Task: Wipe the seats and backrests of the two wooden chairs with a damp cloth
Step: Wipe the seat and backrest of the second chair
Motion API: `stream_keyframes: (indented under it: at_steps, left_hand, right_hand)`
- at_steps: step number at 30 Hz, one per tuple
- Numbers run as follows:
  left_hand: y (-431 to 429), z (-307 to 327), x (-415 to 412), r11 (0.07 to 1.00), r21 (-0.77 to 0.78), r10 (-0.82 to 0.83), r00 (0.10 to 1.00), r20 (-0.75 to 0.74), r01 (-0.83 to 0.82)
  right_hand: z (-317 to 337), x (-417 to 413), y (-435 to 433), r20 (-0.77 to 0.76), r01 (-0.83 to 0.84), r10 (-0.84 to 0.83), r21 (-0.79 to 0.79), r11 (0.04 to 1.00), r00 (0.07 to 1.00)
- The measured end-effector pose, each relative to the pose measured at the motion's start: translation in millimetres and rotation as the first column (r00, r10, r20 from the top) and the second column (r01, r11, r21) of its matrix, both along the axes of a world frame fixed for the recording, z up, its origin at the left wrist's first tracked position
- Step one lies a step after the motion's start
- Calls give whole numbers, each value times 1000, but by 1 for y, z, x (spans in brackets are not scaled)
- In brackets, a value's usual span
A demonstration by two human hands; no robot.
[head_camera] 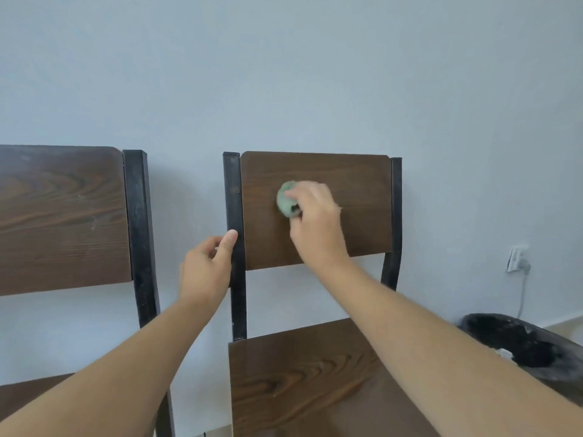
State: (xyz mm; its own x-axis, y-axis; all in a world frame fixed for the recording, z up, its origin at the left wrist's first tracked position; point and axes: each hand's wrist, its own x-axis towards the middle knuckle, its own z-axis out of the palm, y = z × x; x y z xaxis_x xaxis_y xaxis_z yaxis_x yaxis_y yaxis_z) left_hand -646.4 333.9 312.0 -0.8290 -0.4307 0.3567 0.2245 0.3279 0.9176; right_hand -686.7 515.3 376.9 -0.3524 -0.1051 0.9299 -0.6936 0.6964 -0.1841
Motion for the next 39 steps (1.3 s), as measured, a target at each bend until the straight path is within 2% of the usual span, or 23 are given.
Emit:
stream_keyframes:
  at_steps: [1,2,3,4,5,6,7,8,10,12,14,15,17,19,21,22,24,26,27,29,31,34,39]
  left_hand:
    - [0,0,0,1000,6,-5,1000,6,5]
    - [0,0,0,1000,7,-5,1000,10,5]
    - [1,-1,0,1000,7,0,1000,8,0]
    - [2,-2,0,1000,5,9,1000,2,-9]
    - [2,-3,0,1000,2,18,1000,-3,-18]
    - [3,-3,0,1000,-1,27,1000,-6,-27]
    - [3,-3,0,999,-7,32,999,-5,-32]
    - [2,-2,-1,999,-14,32,999,-2,-32]
    - [1,-2,-2,1000,-1,25,1000,-8,-25]
    - [-1,-3,-4,1000,6,14,1000,-10,-14]
    - [0,-5,-5,1000,7,12,1000,-1,-12]
    - [0,-6,-5,1000,7,10,1000,2,-10]
    - [-2,-6,-5,1000,2,6,1000,-1,-6]
    - [-2,-5,-4,1000,5,4,1000,-4,-4]
    - [-1,-3,-3,1000,5,7,1000,7,-7]
    - [0,-3,-3,1000,1,3,1000,17,-3]
    - [0,-4,-4,1000,1,-2,1000,15,2]
    - [-2,-6,-7,1000,-3,-2,1000,14,2]
    - [-3,-6,-8,1000,-8,-6,1000,19,6]
    - [-4,-6,-9,1000,9,-10,1000,21,10]
    - [-4,-6,-9,1000,19,-10,1000,24,9]
    - [0,-5,-6,999,34,-15,1000,26,14]
    - [-1,-3,-5,998,60,-38,998,40,36]
  right_hand:
    - [-20,10,-4,-23,-69,74,171,983,997]
    - [-32,15,2,-20,-96,105,255,962,994]
    - [-32,14,14,-19,-88,95,242,966,995]
    - [-22,7,24,-9,-36,37,110,993,999]
    - [-7,-3,31,41,70,-66,-90,994,997]
    - [9,-10,32,102,185,-165,-251,950,981]
    - [20,-13,24,120,231,-202,-325,917,972]
    - [20,-9,9,72,188,-175,-293,937,982]
    - [-10,5,-20,-86,6,-9,-31,999,996]
    - [-59,22,-19,-95,-80,109,261,962,990]
    - [-89,26,17,-29,-79,94,332,940,995]
    - [-93,22,38,4,-60,61,300,952,998]
    - [-86,6,79,88,70,-79,106,992,993]
    - [-64,-9,105,211,247,-213,-150,957,954]
    - [-51,-10,92,233,297,-233,-294,908,944]
    - [-53,-4,72,198,238,-186,-283,929,962]
    - [-74,18,28,90,27,-23,-43,999,996]
    - [-95,39,11,100,-120,100,218,969,990]
    - [-99,39,19,126,-142,111,270,952,986]
    - [-94,24,54,147,-76,47,196,978,988]
    - [-84,6,96,225,116,-105,-35,993,969]
    - [-61,-15,132,333,335,-250,-227,915,909]
    - [21,-35,99,246,322,-245,-353,878,938]
